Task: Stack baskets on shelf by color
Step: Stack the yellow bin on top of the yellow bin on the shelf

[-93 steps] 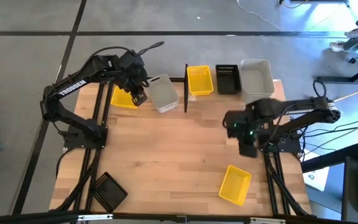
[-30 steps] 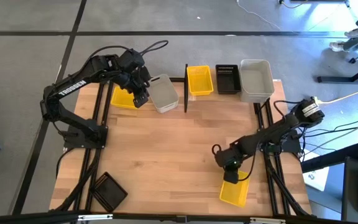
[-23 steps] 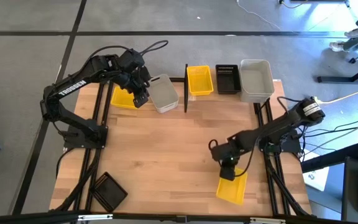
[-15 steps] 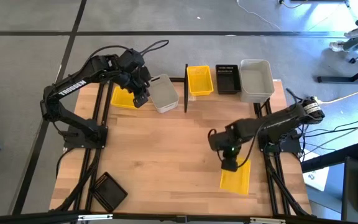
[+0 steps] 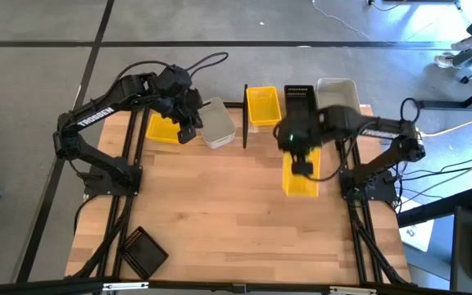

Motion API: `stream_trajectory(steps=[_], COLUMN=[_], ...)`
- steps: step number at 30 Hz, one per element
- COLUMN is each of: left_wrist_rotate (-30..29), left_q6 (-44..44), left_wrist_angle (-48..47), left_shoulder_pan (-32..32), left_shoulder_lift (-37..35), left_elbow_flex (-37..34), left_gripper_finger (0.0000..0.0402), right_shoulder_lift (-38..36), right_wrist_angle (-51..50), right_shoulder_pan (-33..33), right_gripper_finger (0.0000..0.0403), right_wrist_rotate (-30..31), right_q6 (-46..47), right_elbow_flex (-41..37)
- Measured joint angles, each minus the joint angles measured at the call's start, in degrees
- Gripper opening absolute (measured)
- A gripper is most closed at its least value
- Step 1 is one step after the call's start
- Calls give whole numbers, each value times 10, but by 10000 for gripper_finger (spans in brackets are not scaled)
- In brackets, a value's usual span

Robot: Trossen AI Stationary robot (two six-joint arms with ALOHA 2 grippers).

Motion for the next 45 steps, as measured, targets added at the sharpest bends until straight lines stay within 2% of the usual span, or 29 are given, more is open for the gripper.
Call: stream_trajectory(steps=[3,6,11,14,18,24,37,45], left_wrist_rotate=[5,6,8,8,5,-16,-38,-38], left_q6=[-15,-31,-60,-65,-84,-107,-111,-111], left_wrist_angle=[21,41,66,80,92,101,105,105], left_shoulder_pan=[0,0,2,2,2,2,2,2], left_shoulder_lift=[0,0,1,1,1,1,1,1], left_elbow_flex=[0,0,0,0,0,0,0,0], left_gripper_finger=[63,63,63,63,63,63,63,63], right_shoulder_lift=[0,0,0,8,39,77,78,79], right_wrist_angle=[41,109,262,330,351,334,325,312], right_shoulder_pan=[-48,-102,-188,-233,-276,-304,-308,-308], right_gripper_finger=[0,0,0,0,0,0,1,40], right_wrist_rotate=[64,90,90,41,-38,-42,-44,-43], right_q6=[-110,-222,-394,-453,-484,-487,-510,-512], right_elbow_flex=[35,63,78,77,76,75,75,75])
